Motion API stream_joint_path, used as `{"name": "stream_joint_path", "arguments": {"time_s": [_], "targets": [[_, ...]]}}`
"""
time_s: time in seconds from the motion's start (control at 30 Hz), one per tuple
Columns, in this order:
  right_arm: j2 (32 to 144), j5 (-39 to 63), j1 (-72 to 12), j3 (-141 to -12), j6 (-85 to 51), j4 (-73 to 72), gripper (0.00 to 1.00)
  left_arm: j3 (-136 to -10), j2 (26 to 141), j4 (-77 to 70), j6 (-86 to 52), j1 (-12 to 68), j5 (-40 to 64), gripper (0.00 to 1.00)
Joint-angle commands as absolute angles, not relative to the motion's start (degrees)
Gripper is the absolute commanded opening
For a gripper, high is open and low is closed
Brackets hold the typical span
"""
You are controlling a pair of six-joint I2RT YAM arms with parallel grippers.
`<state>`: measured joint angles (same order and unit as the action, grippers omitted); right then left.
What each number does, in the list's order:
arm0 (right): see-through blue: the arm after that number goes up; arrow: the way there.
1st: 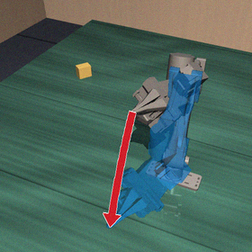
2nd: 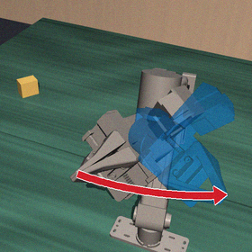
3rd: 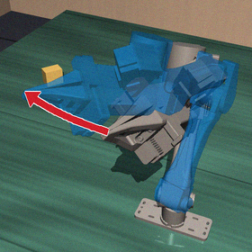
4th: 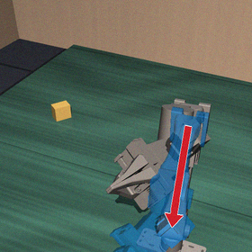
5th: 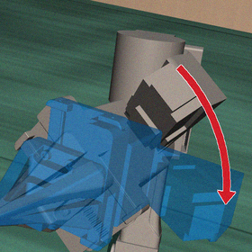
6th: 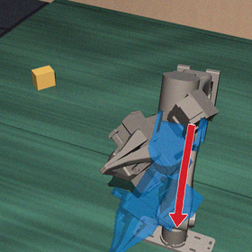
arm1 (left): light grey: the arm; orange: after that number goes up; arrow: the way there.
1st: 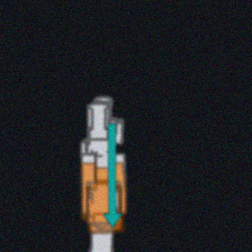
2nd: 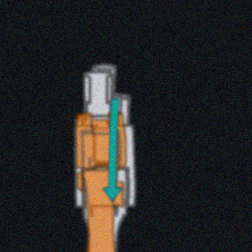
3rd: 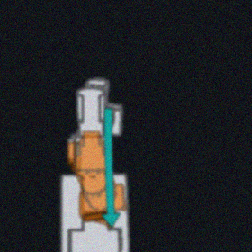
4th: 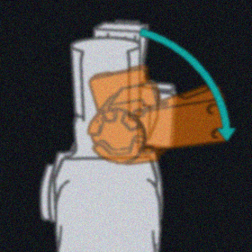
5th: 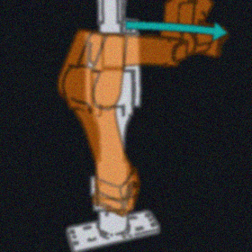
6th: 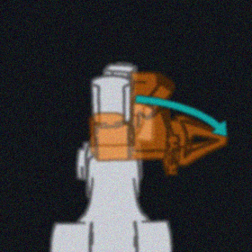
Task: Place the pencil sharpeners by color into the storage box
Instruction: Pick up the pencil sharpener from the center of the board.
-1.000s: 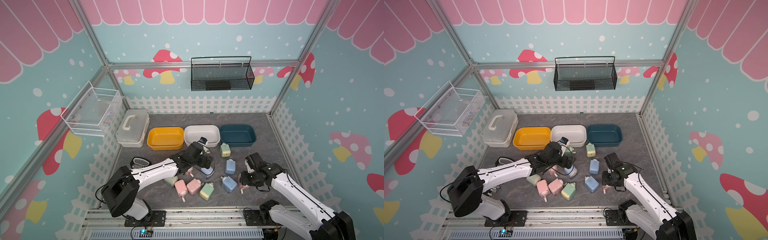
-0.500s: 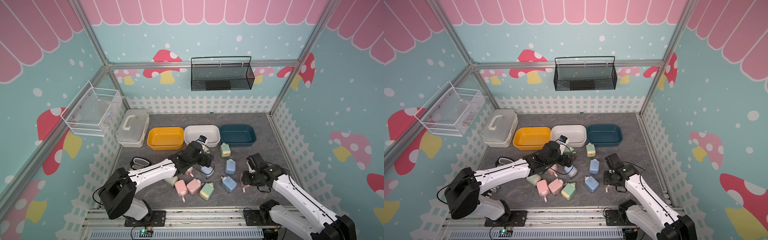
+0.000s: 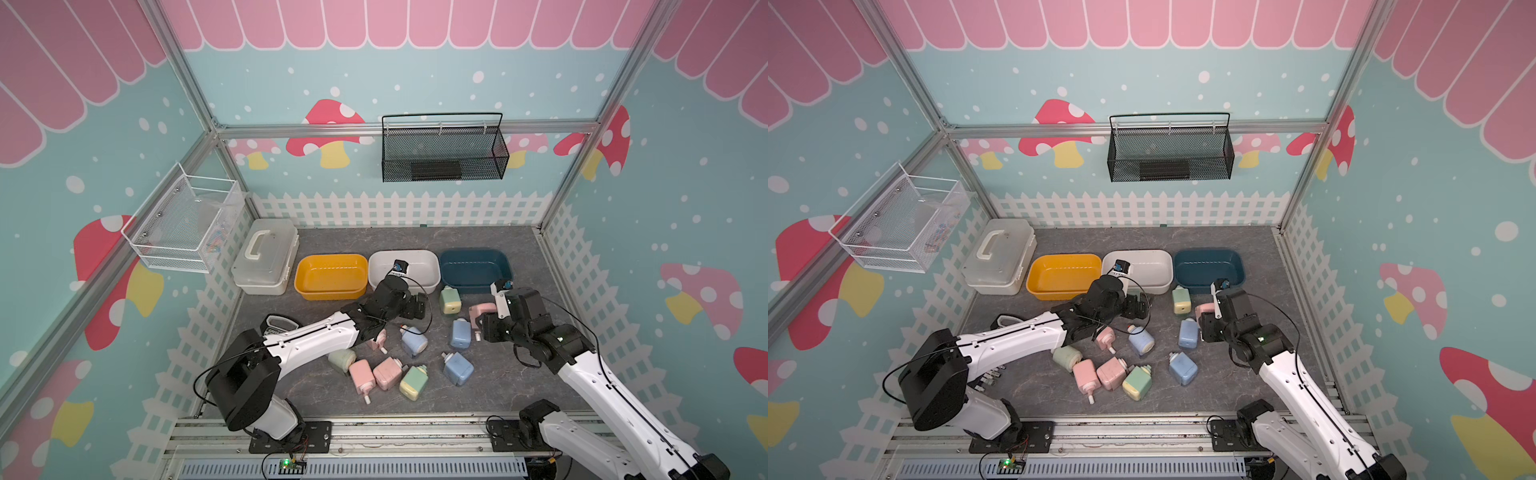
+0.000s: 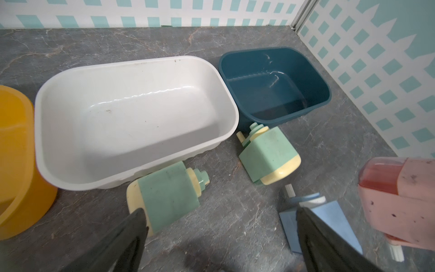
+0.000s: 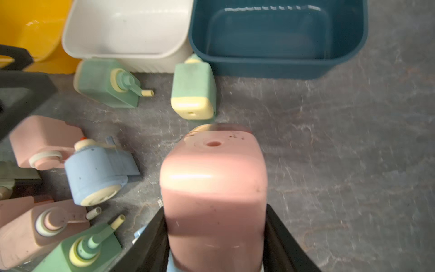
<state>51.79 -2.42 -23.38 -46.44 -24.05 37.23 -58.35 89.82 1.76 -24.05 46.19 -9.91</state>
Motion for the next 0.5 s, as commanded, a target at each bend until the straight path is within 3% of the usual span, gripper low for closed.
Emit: {"name": "stream_joint_path", "arguments": {"time_s": [0.0,0.47], "targets": [[54.33,-2.01,-23.69,-49.08,-19.8,26.65,0.0,-62.89,93.18,4.51,-27.64,45.9,-11.51,0.99],[70.17,2.27,-20.78,-59.15,-10.28,17.84,0.0,-75.72,103.48,11.95,-31.8,46.06,-8.47,0.99]]}}
